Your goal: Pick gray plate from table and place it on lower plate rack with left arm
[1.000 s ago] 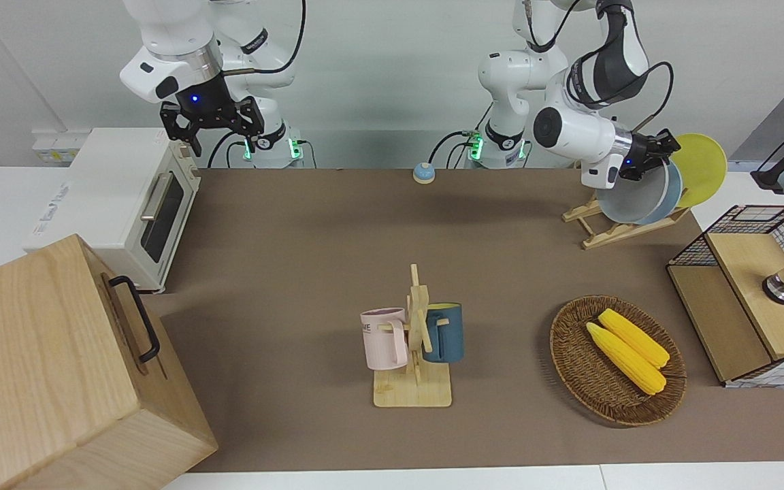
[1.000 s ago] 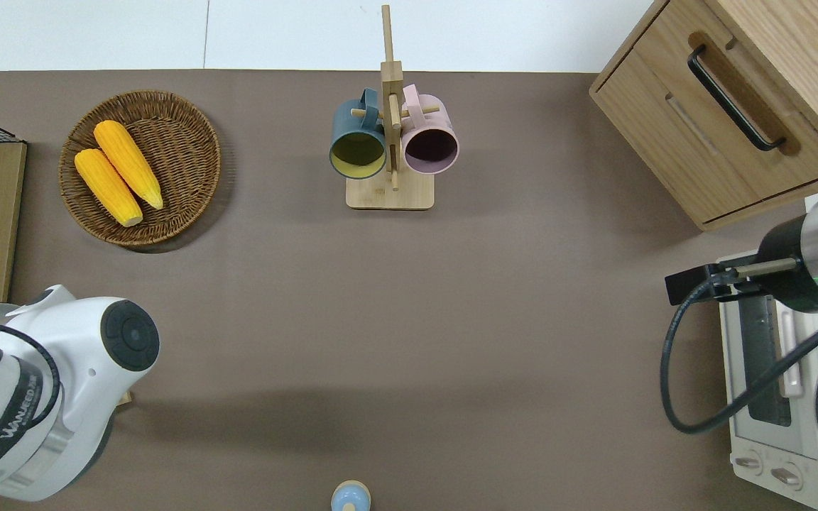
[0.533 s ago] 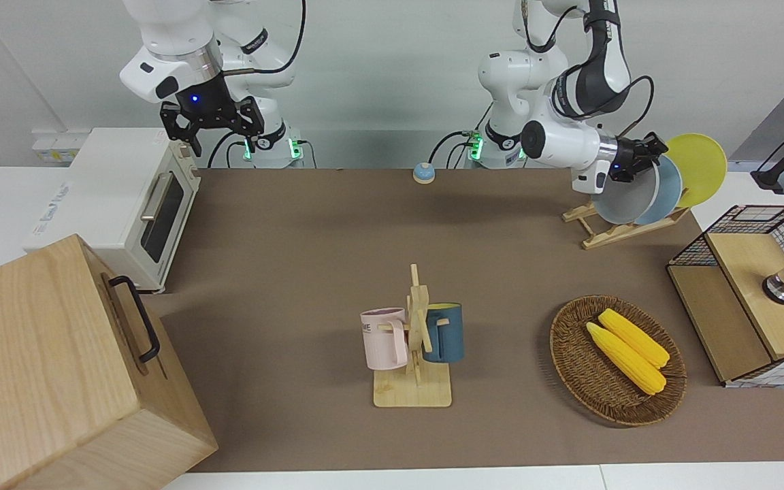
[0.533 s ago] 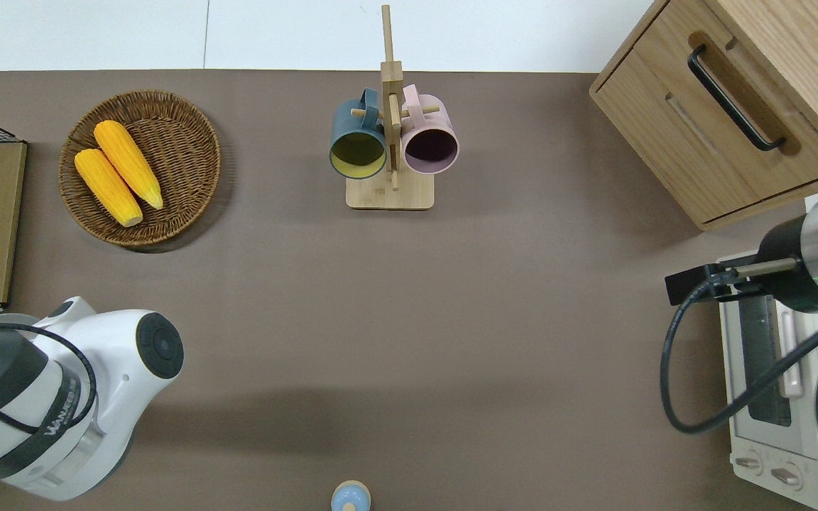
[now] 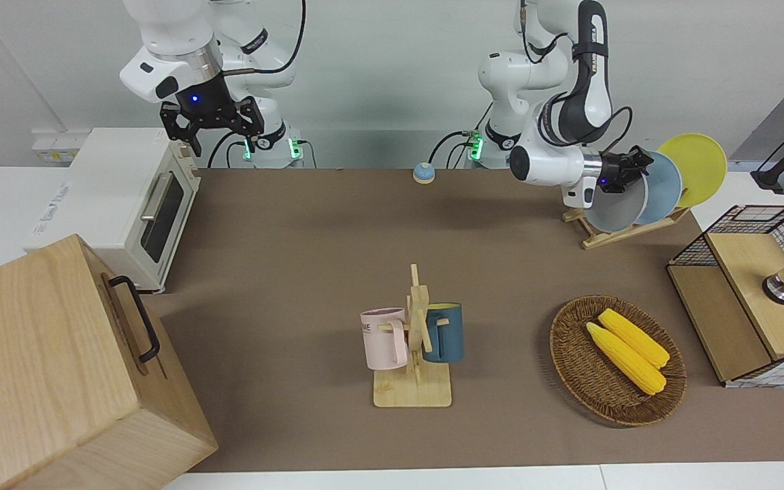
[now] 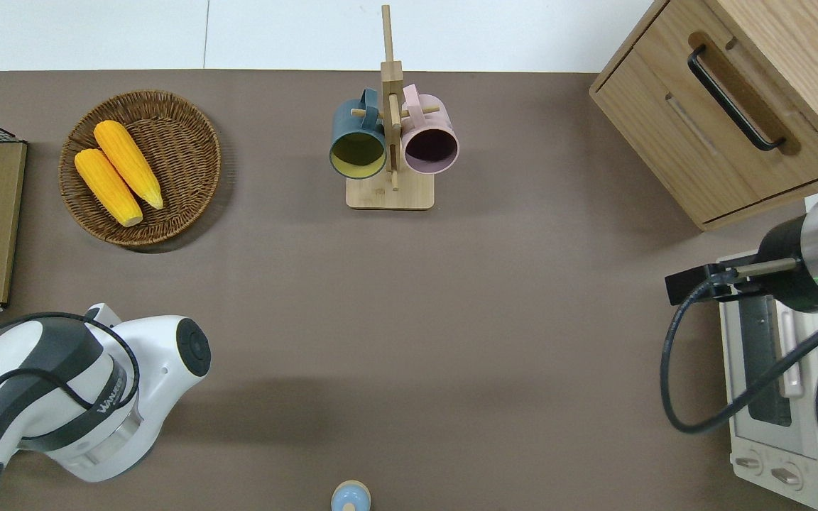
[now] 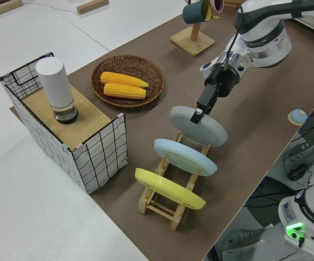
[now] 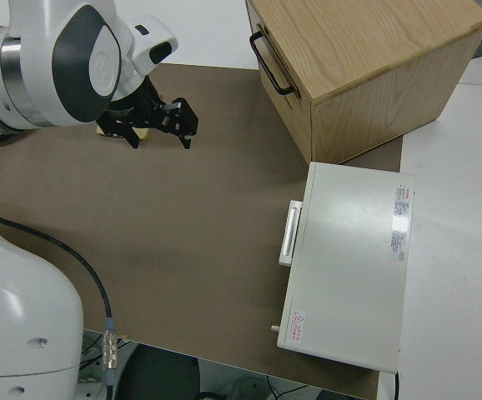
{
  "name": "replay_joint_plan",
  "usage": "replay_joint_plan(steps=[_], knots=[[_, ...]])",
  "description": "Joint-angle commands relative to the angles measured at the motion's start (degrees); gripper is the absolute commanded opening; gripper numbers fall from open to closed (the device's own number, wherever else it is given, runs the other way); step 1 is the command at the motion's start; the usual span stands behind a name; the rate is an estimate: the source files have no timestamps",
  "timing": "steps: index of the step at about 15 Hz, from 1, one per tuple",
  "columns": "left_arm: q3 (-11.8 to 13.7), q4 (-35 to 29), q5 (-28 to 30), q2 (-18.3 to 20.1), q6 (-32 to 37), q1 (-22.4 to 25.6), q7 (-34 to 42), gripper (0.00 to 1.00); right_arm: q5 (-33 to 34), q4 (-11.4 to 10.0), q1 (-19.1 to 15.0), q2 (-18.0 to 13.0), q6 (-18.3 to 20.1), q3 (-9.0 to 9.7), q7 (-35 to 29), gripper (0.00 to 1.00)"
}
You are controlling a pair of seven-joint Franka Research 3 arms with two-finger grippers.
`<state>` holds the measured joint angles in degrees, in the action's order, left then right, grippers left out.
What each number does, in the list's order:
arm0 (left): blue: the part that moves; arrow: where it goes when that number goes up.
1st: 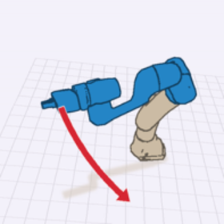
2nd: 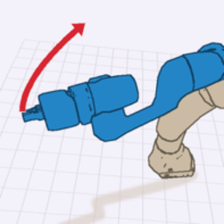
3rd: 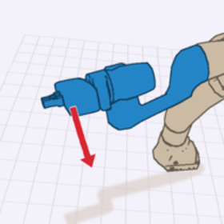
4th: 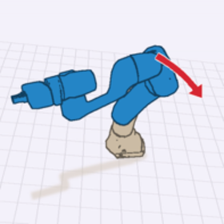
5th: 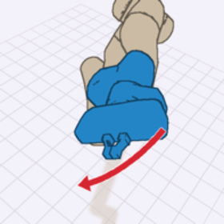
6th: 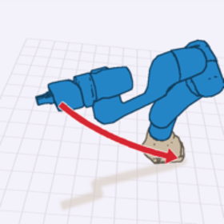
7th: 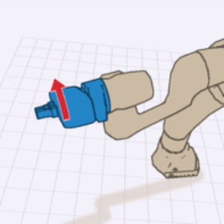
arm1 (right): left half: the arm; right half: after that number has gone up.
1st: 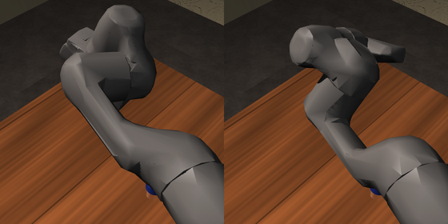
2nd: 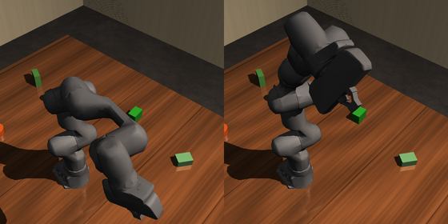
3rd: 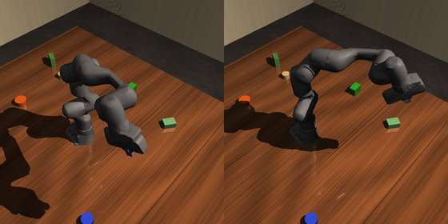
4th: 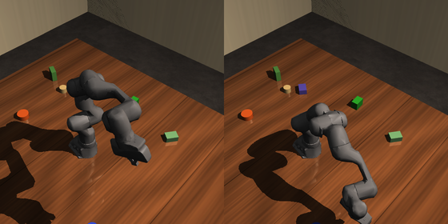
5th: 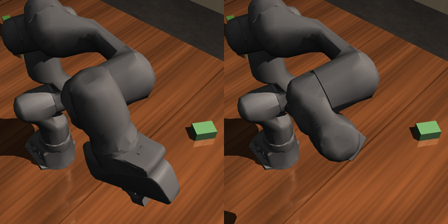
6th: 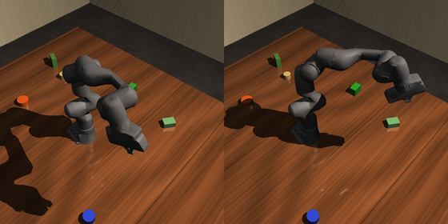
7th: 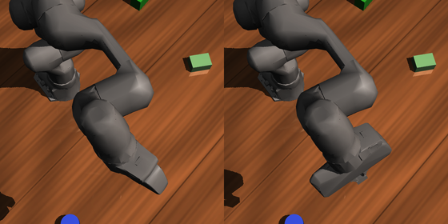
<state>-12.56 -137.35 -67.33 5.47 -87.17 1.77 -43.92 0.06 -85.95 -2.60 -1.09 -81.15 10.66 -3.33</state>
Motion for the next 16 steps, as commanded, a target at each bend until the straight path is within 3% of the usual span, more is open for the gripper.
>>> replay_joint_plan(steps=[1,6,7,10,11,16], knots=[[-0.53,-1.51,-1.4,-1.86,1.22,-1.16,-5.38,0.0,-0.59,0.35,-0.56,-0.14,0.82,0.33,0.08,0.987],[-0.62,-1.43,-1.4,-3.53,2.01,-1.6,-6.18,0.0,-0.59,0.35,-0.56,-0.14,0.82,0.33,-0.01,0.987],[-0.62,-1.43,-1.4,-3.71,2.01,-1.6,-6.09,0.06,-0.59,0.35,-0.56,-0.14,0.82,0.33,-0.01,0.99],[-0.62,-1.16,-1.4,-3.89,2.01,-1.51,-5.22,0.64,-0.59,0.35,-0.56,-0.14,0.82,0.33,-0.01,0.987],[-0.62,-1.16,-1.4,-3.89,2.01,-1.51,-5.13,0.96,-0.59,0.35,-0.56,-0.14,0.82,0.33,-0.01,0.99],[-0.8,2.25,0.09,-3.71,1.22,-1.51,-4.86,1.0,-0.59,0.35,-0.56,-0.14,0.82,0.33,-0.01,0.987]])
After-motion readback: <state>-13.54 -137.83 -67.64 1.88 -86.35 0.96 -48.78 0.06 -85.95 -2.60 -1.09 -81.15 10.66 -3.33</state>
